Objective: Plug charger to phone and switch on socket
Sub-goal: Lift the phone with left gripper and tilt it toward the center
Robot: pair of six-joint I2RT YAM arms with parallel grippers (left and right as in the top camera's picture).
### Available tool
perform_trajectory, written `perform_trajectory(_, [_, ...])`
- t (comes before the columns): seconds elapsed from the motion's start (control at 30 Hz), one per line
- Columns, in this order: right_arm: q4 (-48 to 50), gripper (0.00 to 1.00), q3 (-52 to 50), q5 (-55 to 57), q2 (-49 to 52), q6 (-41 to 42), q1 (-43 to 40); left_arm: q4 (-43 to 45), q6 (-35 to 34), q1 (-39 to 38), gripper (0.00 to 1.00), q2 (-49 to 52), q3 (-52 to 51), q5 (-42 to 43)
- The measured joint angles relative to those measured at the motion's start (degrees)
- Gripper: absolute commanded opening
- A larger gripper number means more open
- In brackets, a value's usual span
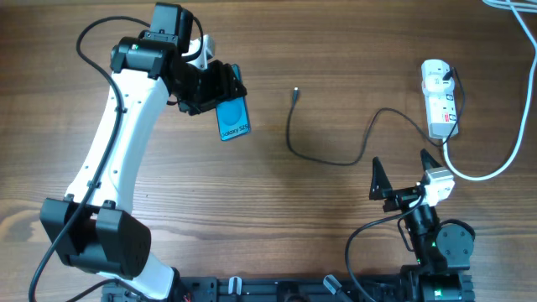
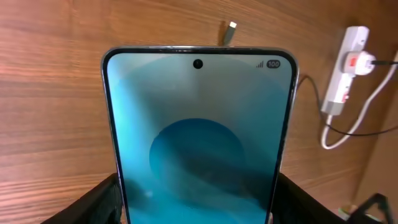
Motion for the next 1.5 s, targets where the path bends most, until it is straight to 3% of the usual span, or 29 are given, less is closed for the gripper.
perform_trajectory(0.17, [0.0,1.0,0.0,0.0,0.0,6.58,0.0,-0.02,-3.93,0.0,0.25,0.0,0.0,5.66])
perform_trajectory(0.37, [0.0,1.0,0.0,-0.02,0.0,8.41,0.0,-1.53,-10.84,0.0,0.25,0.0,0.0,14.99])
perform_trajectory(0.53, [0.0,1.0,0.0,-0.02,0.0,9.05,0.0,-3.02,-20.2,0.0,0.04,0.0,0.0,20.65])
perform_trajectory(0.73, [0.0,1.0,0.0,-0.04,0.0,9.9,0.0,-3.02,-30.05,0.0,0.04,0.0,0.0,29.33])
perform_trajectory(1.07, [0.0,1.0,0.0,-0.04,0.0,10.56,0.0,-3.28,-40.57,0.0,0.04,0.0,0.0,44.04])
perform_trajectory(1.37, [0.0,1.0,0.0,-0.94,5.18,14.25,0.0,-3.28,-56.22,0.0,0.04,0.0,0.0,46.9])
perform_trajectory(1.5, [0.02,1.0,0.0,-0.96,10.23,19.3,0.0,-3.28,-59.43,0.0,0.04,0.0,0.0,47.6])
